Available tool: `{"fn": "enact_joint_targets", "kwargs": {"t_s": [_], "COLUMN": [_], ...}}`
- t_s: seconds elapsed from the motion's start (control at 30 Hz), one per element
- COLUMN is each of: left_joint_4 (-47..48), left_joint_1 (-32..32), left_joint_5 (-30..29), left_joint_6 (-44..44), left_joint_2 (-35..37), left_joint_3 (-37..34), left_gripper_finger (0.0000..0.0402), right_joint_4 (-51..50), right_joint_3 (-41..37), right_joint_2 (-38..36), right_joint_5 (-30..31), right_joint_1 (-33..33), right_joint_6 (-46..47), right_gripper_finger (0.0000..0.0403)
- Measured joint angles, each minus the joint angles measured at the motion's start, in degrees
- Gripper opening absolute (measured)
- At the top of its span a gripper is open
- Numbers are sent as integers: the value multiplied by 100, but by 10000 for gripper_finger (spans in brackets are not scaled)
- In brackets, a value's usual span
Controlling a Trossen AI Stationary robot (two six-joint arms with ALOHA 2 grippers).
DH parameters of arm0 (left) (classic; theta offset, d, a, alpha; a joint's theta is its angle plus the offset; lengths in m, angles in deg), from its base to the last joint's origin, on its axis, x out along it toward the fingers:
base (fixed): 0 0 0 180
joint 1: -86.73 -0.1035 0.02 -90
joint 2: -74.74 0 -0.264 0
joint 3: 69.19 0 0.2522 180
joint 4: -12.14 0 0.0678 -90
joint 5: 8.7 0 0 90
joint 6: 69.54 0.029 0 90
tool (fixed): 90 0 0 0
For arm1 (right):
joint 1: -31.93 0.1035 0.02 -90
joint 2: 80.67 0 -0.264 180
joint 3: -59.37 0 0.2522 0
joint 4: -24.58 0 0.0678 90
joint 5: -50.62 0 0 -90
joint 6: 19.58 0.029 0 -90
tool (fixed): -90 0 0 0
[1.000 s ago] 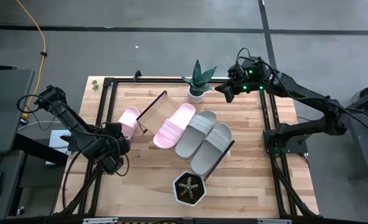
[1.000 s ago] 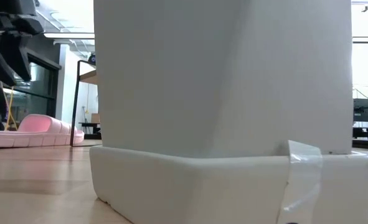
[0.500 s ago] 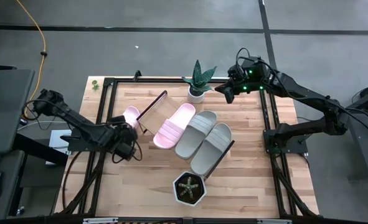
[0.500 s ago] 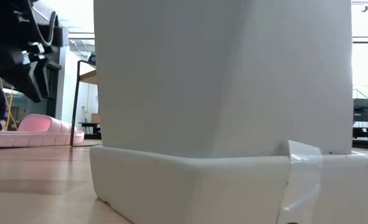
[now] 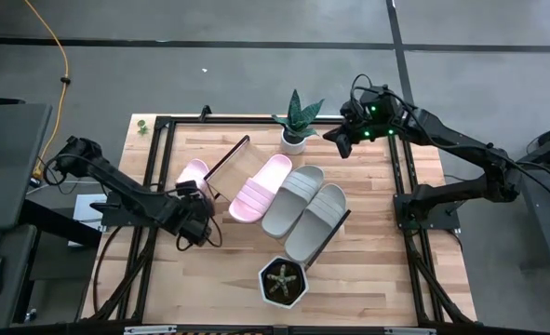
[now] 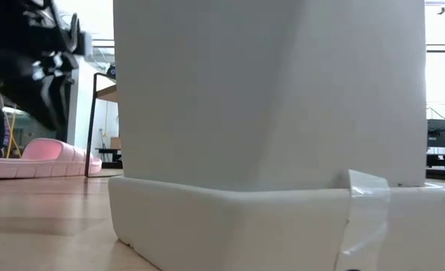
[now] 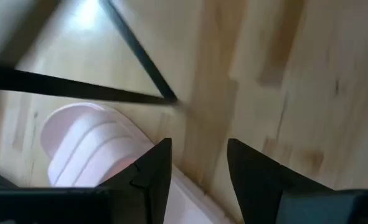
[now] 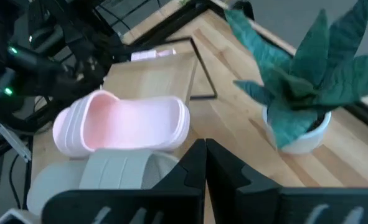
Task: Pick and place slides into the shelf
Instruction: Put the pink slipper on the shelf
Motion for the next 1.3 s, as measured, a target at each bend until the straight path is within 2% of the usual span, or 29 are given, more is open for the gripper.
{"fn": "enact_joint_targets", "kwargs": {"t_s": [0.17,0.4,0.63,1.07,1.3], "left_joint_4": [101,226,685,702,744], "left_joint_1": [-2,-2,0,0,0], "left_joint_5": [-246,-248,-143,10,4], "left_joint_6": [-1173,-2740,-4711,-7555,-8691], "left_joint_2": [2,2,4,4,4], "left_joint_3": [128,128,128,128,128], "left_gripper_finger": [136,120,112,138,152], "right_joint_4": [-185,-188,-188,-186,-186], "right_joint_3": [0,0,0,0,0], "right_joint_2": [0,0,0,0,0], "right_joint_5": [-16,-29,-29,-295,-566], "right_joint_1": [0,0,0,0,0], "right_joint_6": [-87,-181,-253,-302,-325], "right_gripper_finger": [0,0,0,0,0]}}
